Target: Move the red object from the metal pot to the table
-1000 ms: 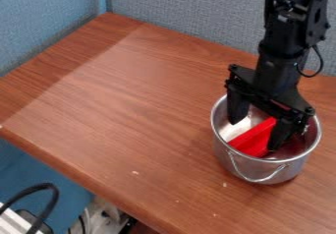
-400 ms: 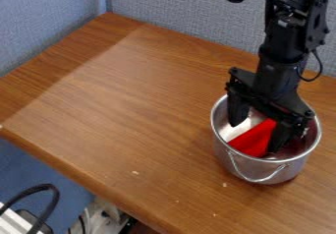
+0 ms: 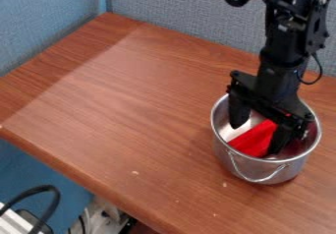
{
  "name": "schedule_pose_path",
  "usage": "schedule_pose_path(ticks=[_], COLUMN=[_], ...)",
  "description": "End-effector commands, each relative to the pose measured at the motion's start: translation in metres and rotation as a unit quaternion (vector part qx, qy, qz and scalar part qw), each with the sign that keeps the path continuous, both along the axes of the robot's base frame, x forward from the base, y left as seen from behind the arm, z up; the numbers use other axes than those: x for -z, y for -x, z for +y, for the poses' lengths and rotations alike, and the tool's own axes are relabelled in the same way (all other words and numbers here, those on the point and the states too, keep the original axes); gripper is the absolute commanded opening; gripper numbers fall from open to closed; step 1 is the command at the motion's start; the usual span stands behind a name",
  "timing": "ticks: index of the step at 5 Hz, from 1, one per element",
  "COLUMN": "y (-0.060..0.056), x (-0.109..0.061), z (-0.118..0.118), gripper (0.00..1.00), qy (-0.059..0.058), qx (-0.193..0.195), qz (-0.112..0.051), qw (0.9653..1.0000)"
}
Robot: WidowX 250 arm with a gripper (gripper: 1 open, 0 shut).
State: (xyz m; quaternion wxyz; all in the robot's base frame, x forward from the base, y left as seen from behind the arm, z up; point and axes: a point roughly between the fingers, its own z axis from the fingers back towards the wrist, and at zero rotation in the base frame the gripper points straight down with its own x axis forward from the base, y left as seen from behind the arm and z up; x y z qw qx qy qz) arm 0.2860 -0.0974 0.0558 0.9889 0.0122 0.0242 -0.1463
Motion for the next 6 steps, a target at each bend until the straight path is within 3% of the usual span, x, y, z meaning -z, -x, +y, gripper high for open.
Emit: schedule_pose_path(ticks=[1, 4, 5, 6], y=[-0.001, -0.002, -0.003, -0.003], x=[0.000, 0.013, 0.016, 0.017], z=[-0.007, -0.008, -0.008, -0.007], gripper=[1.00, 1.00, 0.00, 0.00], qy=[0.002, 0.006, 0.007, 0.007], qx=[0.011, 0.009, 0.008, 0.006], qz=[-0.014, -0.020, -0.021, -0.020], qw=[0.9998, 0.9997, 0.9997, 0.9998])
